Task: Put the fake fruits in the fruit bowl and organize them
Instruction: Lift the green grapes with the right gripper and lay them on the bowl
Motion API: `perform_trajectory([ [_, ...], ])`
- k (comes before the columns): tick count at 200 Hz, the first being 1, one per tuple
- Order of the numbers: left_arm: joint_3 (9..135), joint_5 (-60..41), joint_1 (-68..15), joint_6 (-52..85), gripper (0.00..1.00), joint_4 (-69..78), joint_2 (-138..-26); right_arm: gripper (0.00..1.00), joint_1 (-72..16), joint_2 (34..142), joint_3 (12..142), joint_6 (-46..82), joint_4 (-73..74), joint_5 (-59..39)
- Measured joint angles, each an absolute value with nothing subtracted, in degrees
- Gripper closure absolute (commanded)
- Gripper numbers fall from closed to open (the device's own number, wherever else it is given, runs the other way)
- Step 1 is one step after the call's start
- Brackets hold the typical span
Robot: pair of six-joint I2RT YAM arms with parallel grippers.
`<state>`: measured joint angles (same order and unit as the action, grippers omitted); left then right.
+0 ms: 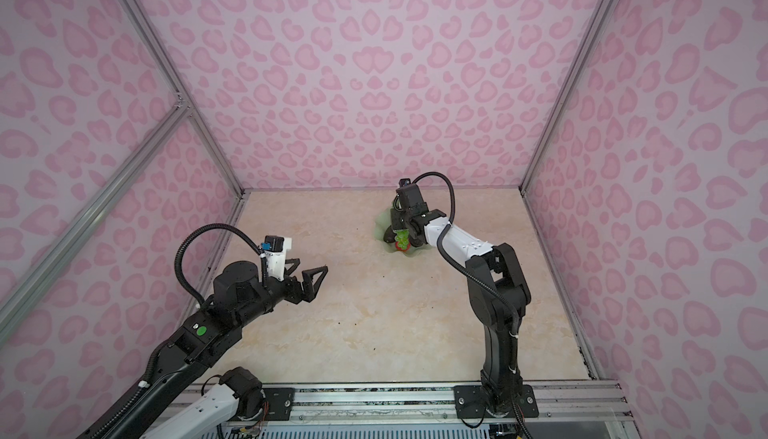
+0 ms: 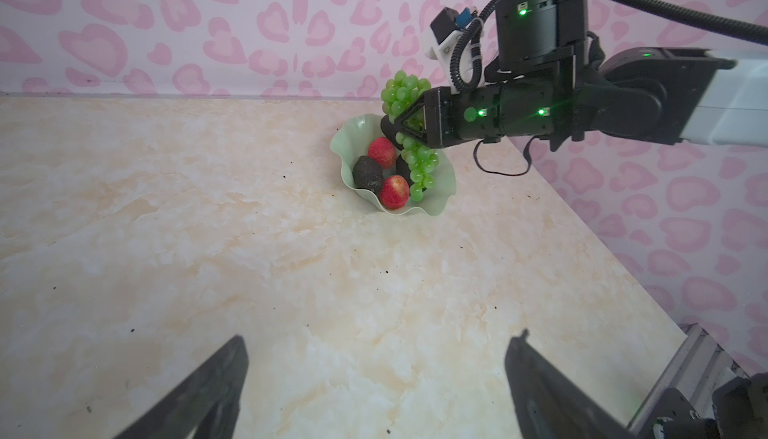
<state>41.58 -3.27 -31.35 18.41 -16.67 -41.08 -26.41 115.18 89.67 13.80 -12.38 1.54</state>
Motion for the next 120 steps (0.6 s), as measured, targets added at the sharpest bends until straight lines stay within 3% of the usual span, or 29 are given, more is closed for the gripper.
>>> perform_trajectory([
  [10, 41.58, -3.14, -31.35, 18.41, 0.03, -16.6, -41.25, 0.7, -26.17, 117.78, 91.85, 12.8, -13.17, 1.61],
  [26, 41.67, -2.98, -31.35, 18.41, 0.02, -16.62, -41.74, 0.5, -25.71, 121.82, 95.09, 11.81, -14.5, 1.63],
  [43, 41.69, -2.96, -31.35, 18.41, 0.02, -16.6, -41.82, 0.36, -25.08, 124.18, 96.75, 10.92, -15.44, 1.39],
  [90, 41.91, -2.22, -31.35, 18.39, 0.02, -16.12, -42.74, 0.04, -23.46, 120.66, 91.15, 11.53, -11.88, -4.58],
  [120, 41.91, -1.48, -31.35, 17.96, 0.02, -16.05, -43.27, 0.01, -22.76, 116.31, 88.73, 11.7, -8.01, -7.57],
])
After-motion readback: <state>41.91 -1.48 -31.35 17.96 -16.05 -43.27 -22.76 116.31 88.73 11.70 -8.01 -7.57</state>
